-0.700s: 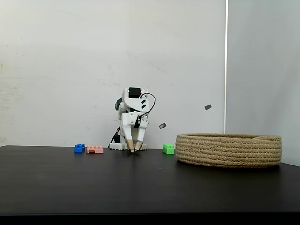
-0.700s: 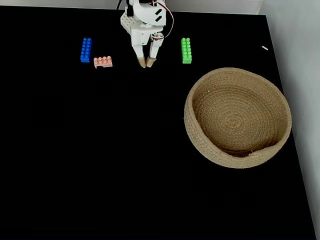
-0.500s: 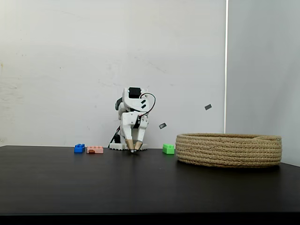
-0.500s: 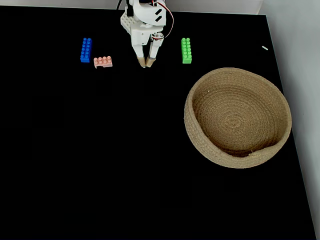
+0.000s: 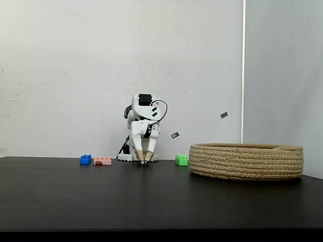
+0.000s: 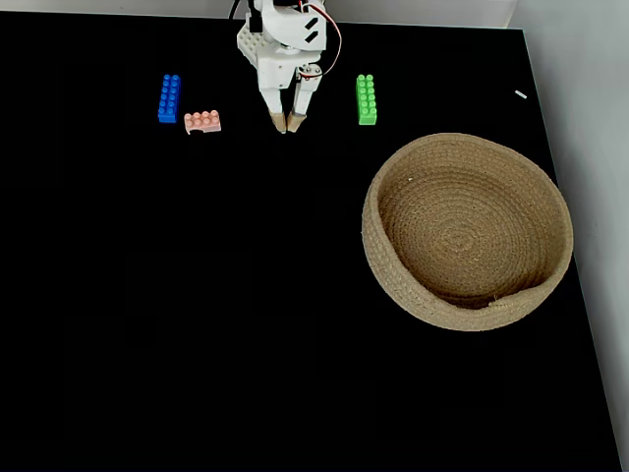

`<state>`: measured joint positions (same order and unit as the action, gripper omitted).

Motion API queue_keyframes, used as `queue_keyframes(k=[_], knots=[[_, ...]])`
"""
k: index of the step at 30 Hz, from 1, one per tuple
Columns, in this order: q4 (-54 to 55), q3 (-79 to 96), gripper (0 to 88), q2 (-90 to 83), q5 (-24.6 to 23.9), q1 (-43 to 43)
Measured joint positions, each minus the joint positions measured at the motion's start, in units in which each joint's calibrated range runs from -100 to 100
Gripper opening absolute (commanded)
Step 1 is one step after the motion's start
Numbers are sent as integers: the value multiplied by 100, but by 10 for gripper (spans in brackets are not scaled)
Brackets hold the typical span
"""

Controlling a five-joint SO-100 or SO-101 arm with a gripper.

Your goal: Place the lego blocks in the tray

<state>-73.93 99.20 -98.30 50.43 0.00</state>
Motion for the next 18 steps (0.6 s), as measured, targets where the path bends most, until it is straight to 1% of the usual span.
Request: queue_keyframes(k=[18], knots=[[0,0,0,0,24,98]])
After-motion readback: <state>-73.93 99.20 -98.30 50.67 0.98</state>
